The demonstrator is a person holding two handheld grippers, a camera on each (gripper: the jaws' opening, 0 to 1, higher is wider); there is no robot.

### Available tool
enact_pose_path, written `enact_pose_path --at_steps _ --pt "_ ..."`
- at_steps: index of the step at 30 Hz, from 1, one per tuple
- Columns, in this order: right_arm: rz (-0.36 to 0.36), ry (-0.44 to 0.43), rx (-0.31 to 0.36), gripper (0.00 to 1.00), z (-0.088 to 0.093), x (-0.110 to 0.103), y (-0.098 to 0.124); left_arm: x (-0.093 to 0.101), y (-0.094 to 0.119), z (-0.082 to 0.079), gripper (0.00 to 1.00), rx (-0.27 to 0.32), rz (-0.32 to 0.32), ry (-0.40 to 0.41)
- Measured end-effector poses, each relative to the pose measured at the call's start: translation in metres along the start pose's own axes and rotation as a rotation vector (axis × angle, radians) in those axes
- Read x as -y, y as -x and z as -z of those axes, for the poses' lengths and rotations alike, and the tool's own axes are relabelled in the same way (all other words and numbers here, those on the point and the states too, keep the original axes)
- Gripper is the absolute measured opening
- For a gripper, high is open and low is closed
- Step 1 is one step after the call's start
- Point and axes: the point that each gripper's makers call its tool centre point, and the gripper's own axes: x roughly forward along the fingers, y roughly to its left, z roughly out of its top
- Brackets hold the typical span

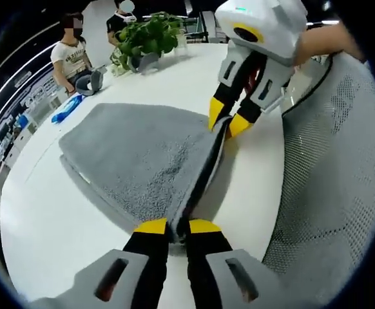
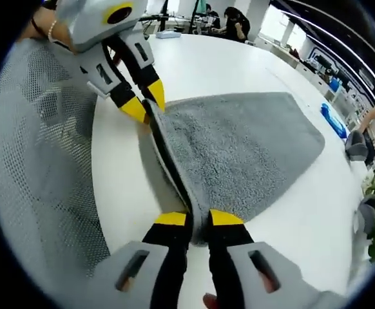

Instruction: Fold the towel on the table until its edges align and the towel forms a compact rectangular stack.

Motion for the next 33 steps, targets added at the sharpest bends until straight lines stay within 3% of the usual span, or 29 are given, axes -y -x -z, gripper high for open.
enact_pose_path --at_steps 6,13,22,33 --pt "-0.023 -0.038 -0.003 0.07 -0.003 0.001 0.012 0.002 0.011 -0.006 0.08 -0.016 0.008 -0.012" --pt "-0.053 -0.013 -0.011 0.06 -0.016 -0.006 0.032 0.002 0.031 -0.013 0.08 -0.033 0.020 0.001" --pt "-0.075 -0.010 0.006 0.06 -0.035 -0.008 0.059 -0.004 0.064 -0.030 0.08 0.016 -0.006 -0.001" --pt "-0.084 -0.018 0.056 0.07 -0.053 -0.020 0.090 0.002 0.096 -0.040 0.08 0.017 -0.005 -0.011"
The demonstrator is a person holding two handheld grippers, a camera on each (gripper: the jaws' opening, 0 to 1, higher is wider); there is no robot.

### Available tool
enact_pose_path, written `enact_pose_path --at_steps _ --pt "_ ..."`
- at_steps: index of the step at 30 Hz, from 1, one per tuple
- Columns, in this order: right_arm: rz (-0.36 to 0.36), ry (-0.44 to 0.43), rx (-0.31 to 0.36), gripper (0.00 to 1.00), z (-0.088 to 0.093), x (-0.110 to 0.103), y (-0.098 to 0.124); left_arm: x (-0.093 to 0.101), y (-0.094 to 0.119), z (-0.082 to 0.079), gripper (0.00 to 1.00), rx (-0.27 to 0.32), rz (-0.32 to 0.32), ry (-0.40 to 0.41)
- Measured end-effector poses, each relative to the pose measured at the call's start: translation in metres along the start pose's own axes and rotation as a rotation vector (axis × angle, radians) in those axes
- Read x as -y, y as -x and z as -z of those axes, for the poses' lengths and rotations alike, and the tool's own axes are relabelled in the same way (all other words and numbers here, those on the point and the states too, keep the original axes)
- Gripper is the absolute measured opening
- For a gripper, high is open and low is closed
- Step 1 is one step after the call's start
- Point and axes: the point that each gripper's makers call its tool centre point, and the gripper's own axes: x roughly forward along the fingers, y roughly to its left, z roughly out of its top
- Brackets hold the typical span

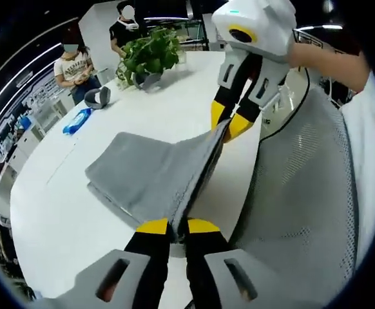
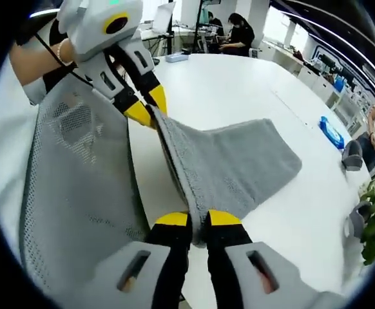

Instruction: Fold the towel on the table until its edges align and the towel forms a compact rectangular stack.

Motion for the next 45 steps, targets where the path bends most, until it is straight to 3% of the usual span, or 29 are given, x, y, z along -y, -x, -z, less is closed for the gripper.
enact_pose_path --at_steps 7,12,25,37,45 --pt "-0.013 -0.002 0.016 0.07 -0.011 -0.005 0.012 -0.006 0.016 -0.011 0.08 0.001 -0.016 -0.013" --pt "-0.019 -0.024 0.037 0.06 -0.024 0.005 0.023 -0.020 0.023 -0.024 0.08 0.032 -0.040 -0.030" --pt "0.065 -0.057 0.089 0.07 -0.054 0.063 0.026 -0.072 0.014 -0.053 0.08 0.084 -0.103 0.020" --pt "0.175 -0.113 0.084 0.06 -0.065 0.128 0.007 -0.132 -0.022 -0.078 0.08 0.081 -0.170 0.113" --pt "0.242 -0.127 0.013 0.07 -0.053 0.165 -0.032 -0.157 -0.065 -0.068 0.08 0.027 -0.184 0.160"
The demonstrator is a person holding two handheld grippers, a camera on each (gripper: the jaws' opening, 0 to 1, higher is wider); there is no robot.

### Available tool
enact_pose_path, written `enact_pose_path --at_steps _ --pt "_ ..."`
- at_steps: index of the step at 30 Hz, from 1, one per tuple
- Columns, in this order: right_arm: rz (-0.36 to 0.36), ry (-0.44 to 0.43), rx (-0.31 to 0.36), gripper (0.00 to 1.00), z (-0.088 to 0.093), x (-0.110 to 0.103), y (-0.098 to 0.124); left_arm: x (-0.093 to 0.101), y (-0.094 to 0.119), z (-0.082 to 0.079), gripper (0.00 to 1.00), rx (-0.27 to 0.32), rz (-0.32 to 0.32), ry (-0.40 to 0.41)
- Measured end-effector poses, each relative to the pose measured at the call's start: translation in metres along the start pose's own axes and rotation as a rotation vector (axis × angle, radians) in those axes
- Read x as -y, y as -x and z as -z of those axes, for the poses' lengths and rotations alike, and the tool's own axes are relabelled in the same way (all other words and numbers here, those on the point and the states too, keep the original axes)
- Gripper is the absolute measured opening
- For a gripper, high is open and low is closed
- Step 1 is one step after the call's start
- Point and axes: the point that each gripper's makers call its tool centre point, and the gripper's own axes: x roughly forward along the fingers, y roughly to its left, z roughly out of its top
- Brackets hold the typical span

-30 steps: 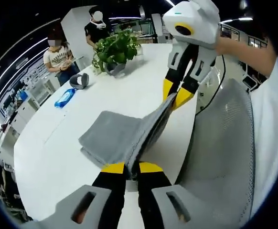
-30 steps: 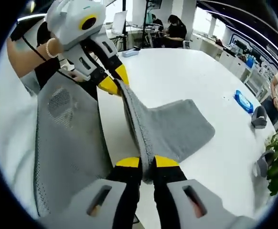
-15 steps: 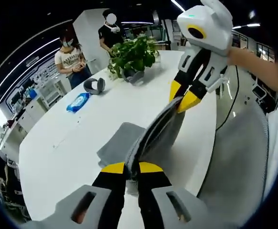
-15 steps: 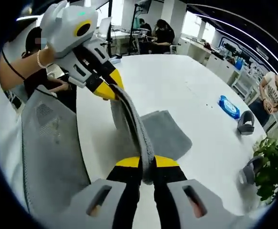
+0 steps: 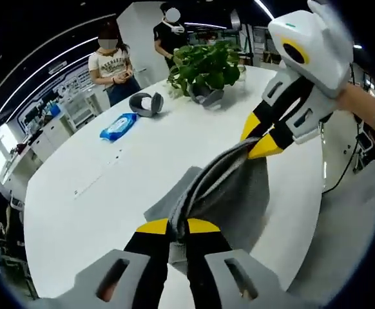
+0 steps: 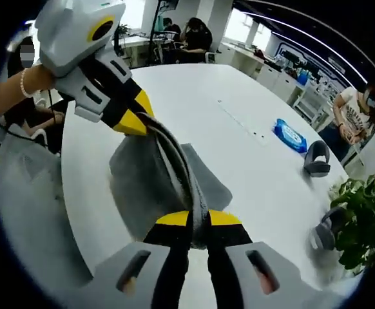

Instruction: Fold the towel on the table until its edges align and the towel forms a compact rectangular stack.

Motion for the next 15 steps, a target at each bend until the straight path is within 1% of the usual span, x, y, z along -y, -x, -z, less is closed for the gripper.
enact_pose_path --at_steps 4,5,8,9,10,11,12,15 --pt "0.002 -0.041 -0.019 0.07 0.005 0.010 -0.026 -0.009 -0.021 0.010 0.08 -0.033 -0.002 0.046" --pt "-0.002 -0.052 -0.022 0.07 0.005 0.011 -0.030 -0.010 -0.023 0.011 0.08 -0.036 -0.005 0.048" --pt "-0.009 -0.077 -0.052 0.07 0.012 0.018 -0.053 -0.014 -0.036 0.018 0.09 -0.055 -0.011 0.085" --pt "-0.011 -0.079 -0.063 0.07 0.014 0.019 -0.058 -0.016 -0.045 0.022 0.09 -0.061 -0.015 0.095" --pt "-0.013 -0.081 -0.072 0.07 0.016 0.019 -0.064 -0.016 -0.048 0.024 0.09 -0.064 -0.015 0.097" --pt "-0.013 -0.079 -0.080 0.07 0.018 0.020 -0.071 -0.017 -0.057 0.030 0.09 -0.084 -0.019 0.106" --pt "-0.012 -0.078 -0.084 0.07 0.020 0.020 -0.074 -0.017 -0.061 0.032 0.09 -0.090 -0.022 0.108" --pt "-0.013 -0.075 -0.128 0.07 0.033 0.019 -0.092 -0.016 -0.078 0.042 0.09 -0.136 -0.022 0.076"
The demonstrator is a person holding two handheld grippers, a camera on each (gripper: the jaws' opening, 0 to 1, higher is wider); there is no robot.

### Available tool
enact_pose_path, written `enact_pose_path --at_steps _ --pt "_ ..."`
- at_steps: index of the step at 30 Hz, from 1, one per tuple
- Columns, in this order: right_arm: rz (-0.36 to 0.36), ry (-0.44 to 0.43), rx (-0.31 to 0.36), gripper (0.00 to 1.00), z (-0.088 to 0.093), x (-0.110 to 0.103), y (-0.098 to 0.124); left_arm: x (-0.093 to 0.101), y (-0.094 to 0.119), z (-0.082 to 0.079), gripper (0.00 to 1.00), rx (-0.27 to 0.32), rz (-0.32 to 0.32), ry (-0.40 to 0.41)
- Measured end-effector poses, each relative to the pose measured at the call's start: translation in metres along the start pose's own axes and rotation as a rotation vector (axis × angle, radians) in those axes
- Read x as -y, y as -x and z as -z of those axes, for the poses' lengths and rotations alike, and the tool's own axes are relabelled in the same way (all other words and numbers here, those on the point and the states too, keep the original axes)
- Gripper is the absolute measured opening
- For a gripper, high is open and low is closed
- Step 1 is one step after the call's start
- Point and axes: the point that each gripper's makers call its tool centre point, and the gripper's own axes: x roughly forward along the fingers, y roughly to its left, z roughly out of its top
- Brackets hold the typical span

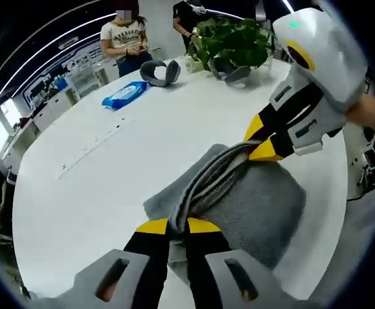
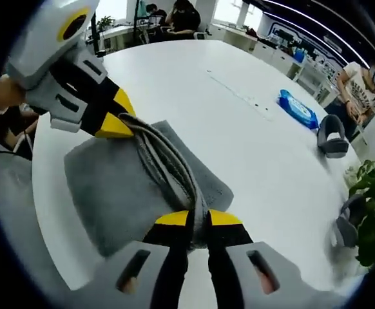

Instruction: Fold the towel on the table until its edges align and the towel forms a compact rectangular stack.

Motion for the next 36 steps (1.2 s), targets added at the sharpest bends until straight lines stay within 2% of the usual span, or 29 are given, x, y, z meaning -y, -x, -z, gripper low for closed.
enact_pose_path --at_steps 3,8,11,15,18,26,30,32,36 --pt "0.008 0.003 -0.016 0.07 0.006 0.000 -0.012 0.000 -0.014 0.007 0.09 -0.031 0.007 -0.015" --pt "0.014 0.003 -0.035 0.07 0.008 0.001 -0.016 0.000 -0.024 0.012 0.08 -0.041 0.026 0.021" --pt "0.021 0.005 -0.025 0.05 0.012 -0.002 -0.019 0.003 -0.026 0.015 0.08 -0.028 0.031 0.026" --pt "0.021 0.021 -0.034 0.05 0.015 -0.007 -0.016 0.007 -0.026 0.017 0.07 -0.013 0.023 0.038" --pt "0.002 0.021 -0.043 0.05 0.020 -0.011 -0.013 0.011 -0.023 0.018 0.07 -0.023 0.035 0.021" --pt "-0.096 -0.131 -0.033 0.05 0.030 -0.023 -0.006 0.022 -0.016 0.027 0.07 -0.027 0.077 0.049" --pt "-0.097 -0.133 -0.026 0.07 0.028 -0.022 -0.005 0.022 -0.013 0.026 0.08 -0.018 0.051 0.053" --pt "-0.090 -0.141 -0.036 0.07 0.027 -0.021 -0.004 0.021 -0.011 0.025 0.08 -0.021 0.026 0.094" --pt "-0.036 -0.066 -0.047 0.12 0.020 -0.015 0.004 0.018 -0.004 0.023 0.10 -0.003 0.007 0.120"
